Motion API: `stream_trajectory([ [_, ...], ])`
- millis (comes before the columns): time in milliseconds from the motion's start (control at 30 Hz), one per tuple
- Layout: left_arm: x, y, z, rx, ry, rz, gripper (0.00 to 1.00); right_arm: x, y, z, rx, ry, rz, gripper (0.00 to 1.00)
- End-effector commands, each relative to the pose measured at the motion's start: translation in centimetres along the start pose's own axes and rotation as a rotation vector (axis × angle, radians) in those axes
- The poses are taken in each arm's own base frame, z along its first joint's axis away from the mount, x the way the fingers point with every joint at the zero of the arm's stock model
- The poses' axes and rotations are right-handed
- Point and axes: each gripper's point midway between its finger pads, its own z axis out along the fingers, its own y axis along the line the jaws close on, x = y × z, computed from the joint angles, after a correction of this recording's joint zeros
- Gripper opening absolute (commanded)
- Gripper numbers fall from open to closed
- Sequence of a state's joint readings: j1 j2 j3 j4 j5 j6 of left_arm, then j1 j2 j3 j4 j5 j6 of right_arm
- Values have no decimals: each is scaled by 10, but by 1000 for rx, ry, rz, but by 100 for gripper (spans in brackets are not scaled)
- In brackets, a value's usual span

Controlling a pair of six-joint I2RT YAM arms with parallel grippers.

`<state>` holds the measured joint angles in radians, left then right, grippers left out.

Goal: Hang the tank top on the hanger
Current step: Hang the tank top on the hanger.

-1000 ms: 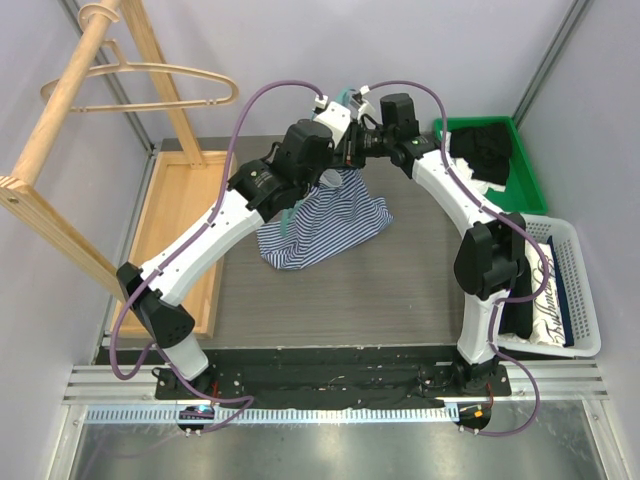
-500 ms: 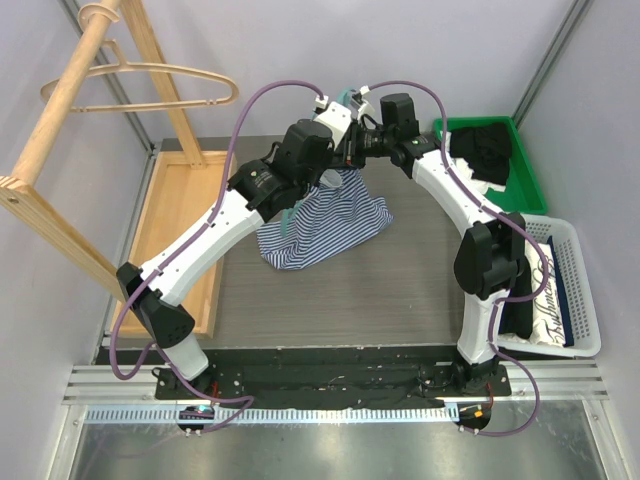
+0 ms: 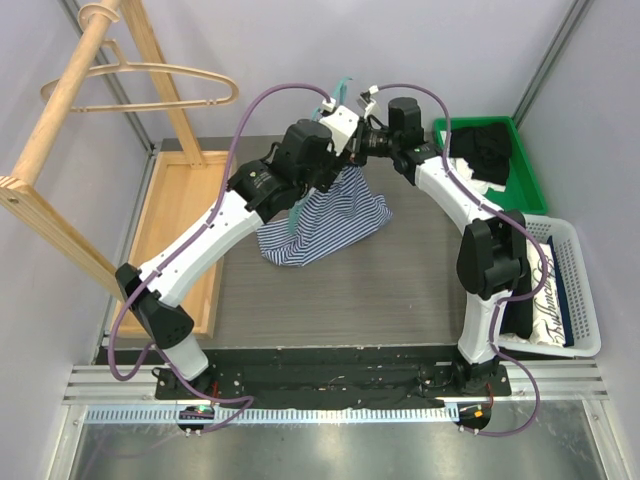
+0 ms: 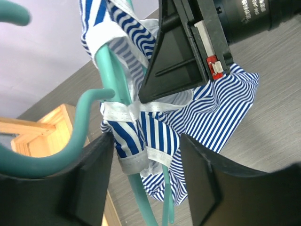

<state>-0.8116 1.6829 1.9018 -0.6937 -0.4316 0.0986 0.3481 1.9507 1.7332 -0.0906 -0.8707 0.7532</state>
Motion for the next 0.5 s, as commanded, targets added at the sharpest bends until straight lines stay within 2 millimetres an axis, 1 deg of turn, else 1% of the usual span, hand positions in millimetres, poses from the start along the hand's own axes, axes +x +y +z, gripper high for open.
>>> stream_trajectory([
  [0, -35, 8, -29, 43, -119, -19, 65, -19, 60, -15, -126, -58, -160, 1],
  [33, -35, 8, -30, 49, -120, -16, 69, -19, 59, -15, -126, -57, -159, 1],
  [133, -36, 6, -32, 77, -124, -11, 75, -17, 57, -15, -122, -53, -150, 1],
  [200, -35, 6, -33, 83, -124, -10, 78, -15, 54, -14, -117, -50, -141, 1],
  [267, -33, 6, -32, 83, -118, -7, 79, -16, 55, -14, -125, -52, -137, 1],
  [333, -32, 7, -31, 81, -120, -4, 84, -14, 56, -14, -136, -47, -107, 1],
  [467, -32, 11, -32, 72, -119, -1, 86, -14, 60, -14, -181, -58, -72, 1],
])
